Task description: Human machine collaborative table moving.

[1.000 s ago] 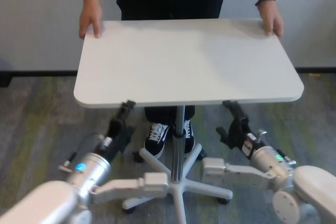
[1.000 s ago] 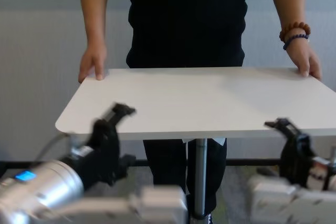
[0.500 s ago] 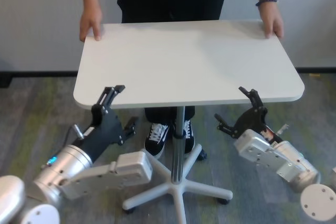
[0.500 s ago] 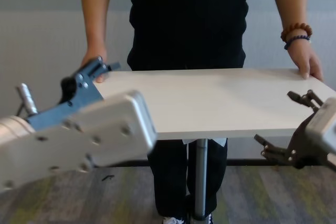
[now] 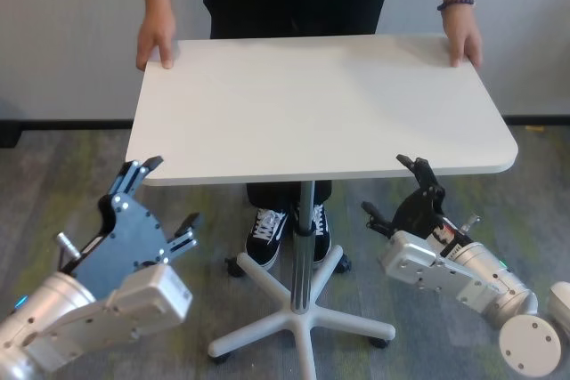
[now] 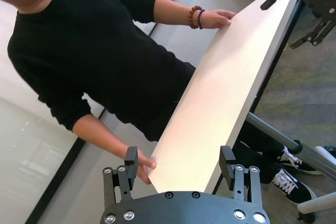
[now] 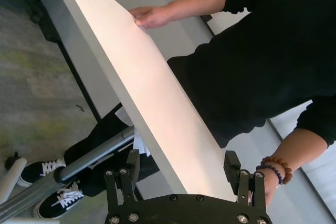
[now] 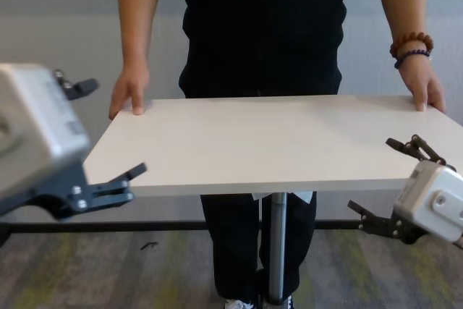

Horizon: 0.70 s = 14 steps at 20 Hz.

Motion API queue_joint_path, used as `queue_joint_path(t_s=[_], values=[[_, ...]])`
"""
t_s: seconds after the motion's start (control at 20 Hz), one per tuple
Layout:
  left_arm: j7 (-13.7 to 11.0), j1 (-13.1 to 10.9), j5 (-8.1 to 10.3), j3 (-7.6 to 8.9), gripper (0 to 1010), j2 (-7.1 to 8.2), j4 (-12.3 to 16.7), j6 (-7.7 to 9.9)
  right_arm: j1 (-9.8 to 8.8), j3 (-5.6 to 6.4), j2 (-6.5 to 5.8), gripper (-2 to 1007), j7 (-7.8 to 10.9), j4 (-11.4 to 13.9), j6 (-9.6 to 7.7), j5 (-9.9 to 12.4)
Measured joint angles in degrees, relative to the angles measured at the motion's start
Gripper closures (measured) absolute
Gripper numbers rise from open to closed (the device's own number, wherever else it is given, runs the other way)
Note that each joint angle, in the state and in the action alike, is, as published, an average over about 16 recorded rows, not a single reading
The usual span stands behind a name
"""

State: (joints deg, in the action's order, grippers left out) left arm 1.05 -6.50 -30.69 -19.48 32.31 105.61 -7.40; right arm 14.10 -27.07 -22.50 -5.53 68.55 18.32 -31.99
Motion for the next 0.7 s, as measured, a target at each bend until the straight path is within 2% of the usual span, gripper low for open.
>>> queue_joint_path(t_s=[0.1, 0.25, 0.7], values=[[-0.17, -1.06, 1.27, 1.11, 9, 0.38, 0.48, -0.67, 0.11, -0.23, 0.00, 0, -0.19, -0.09, -0.49, -0.77], [-0.24, -2.00, 1.81, 2.21, 9, 0.74, 0.85, -1.21, 0.24, -0.51, 0.00, 0, -0.42, -0.19, -1.09, -1.70], [-0.40, -1.63, 0.64, 2.71, 9, 0.49, 0.21, -1.85, 0.67, -0.96, 0.11, 0, -0.48, -0.70, -1.80, -3.08]])
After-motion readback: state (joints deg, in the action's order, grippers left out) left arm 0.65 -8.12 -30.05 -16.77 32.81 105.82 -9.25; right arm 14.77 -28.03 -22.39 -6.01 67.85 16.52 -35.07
